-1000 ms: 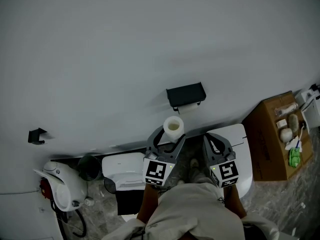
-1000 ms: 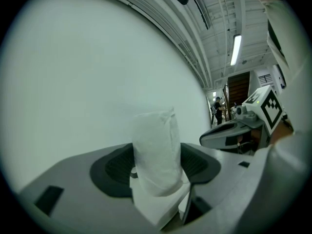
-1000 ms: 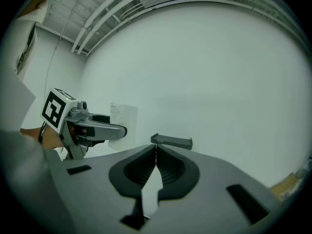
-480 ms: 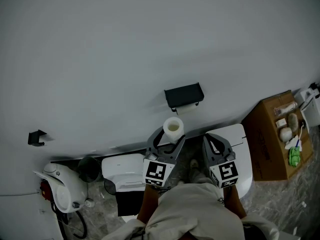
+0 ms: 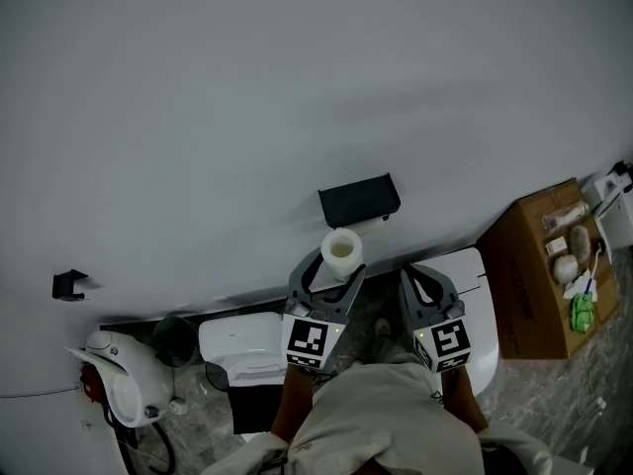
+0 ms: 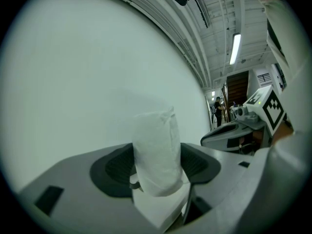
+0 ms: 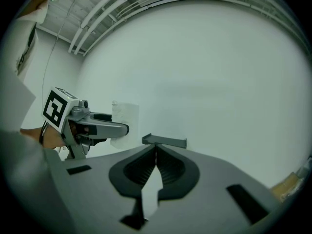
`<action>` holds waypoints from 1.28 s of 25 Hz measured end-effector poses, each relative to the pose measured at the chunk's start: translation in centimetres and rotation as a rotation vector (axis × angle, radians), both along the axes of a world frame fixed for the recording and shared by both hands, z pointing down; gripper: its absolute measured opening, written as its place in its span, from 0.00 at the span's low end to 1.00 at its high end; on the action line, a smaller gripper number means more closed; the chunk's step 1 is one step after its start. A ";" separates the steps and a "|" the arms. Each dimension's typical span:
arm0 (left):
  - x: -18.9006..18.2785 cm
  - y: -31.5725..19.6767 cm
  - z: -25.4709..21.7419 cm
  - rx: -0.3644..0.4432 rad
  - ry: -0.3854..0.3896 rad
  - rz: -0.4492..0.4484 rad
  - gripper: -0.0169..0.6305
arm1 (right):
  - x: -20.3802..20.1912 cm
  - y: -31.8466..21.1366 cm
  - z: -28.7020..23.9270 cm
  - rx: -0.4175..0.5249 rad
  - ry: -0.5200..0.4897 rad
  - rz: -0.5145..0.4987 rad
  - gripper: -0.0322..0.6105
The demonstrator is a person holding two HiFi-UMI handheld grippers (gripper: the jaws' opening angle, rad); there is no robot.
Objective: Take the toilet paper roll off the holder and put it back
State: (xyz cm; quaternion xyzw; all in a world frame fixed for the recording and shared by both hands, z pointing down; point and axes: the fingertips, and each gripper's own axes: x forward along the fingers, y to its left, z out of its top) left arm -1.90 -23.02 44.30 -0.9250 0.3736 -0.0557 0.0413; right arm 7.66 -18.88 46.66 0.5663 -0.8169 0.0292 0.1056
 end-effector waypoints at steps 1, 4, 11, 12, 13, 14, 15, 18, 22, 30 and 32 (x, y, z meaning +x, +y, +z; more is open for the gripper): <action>0.2 -0.4 0.0 0.000 -0.001 0.001 0.49 | 0.2 -0.4 0.0 -0.001 0.000 0.000 0.05; 0.7 -1.6 -0.2 0.000 -0.002 0.001 0.49 | 0.5 -1.6 -0.1 -0.003 -0.001 -0.004 0.05; 1.8 -4.0 -0.5 0.003 -0.002 -0.005 0.49 | 1.3 -4.0 -0.2 -0.002 -0.006 -0.019 0.05; 2.0 -4.3 -0.4 0.003 -0.004 -0.007 0.49 | 1.5 -4.3 -0.2 -0.002 -0.007 -0.022 0.05; 2.2 -4.6 -0.4 0.003 -0.005 -0.009 0.49 | 1.7 -4.6 -0.2 -0.004 -0.008 -0.025 0.05; 2.4 -4.9 -0.4 0.003 -0.006 -0.012 0.49 | 1.8 -4.9 -0.1 -0.009 -0.009 -0.028 0.05; 2.5 -5.2 -0.4 0.003 -0.007 -0.014 0.49 | 1.9 -5.1 0.0 -0.017 -0.009 -0.031 0.05; 2.9 -6.1 -0.3 0.002 -0.012 -0.022 0.49 | 2.3 -6.0 0.1 -0.019 -0.014 -0.037 0.05; 3.5 -7.4 0.0 -0.003 -0.017 -0.034 0.49 | 2.7 -7.2 0.1 -0.016 -0.017 -0.047 0.05; 4.3 -9.9 0.8 -0.023 -0.026 -0.053 0.49 | 3.6 -9.5 0.7 -0.026 -0.014 -0.063 0.05; 4.5 -10.5 1.0 -0.027 -0.029 -0.059 0.49 | 3.7 -10.0 0.8 -0.032 -0.016 -0.067 0.05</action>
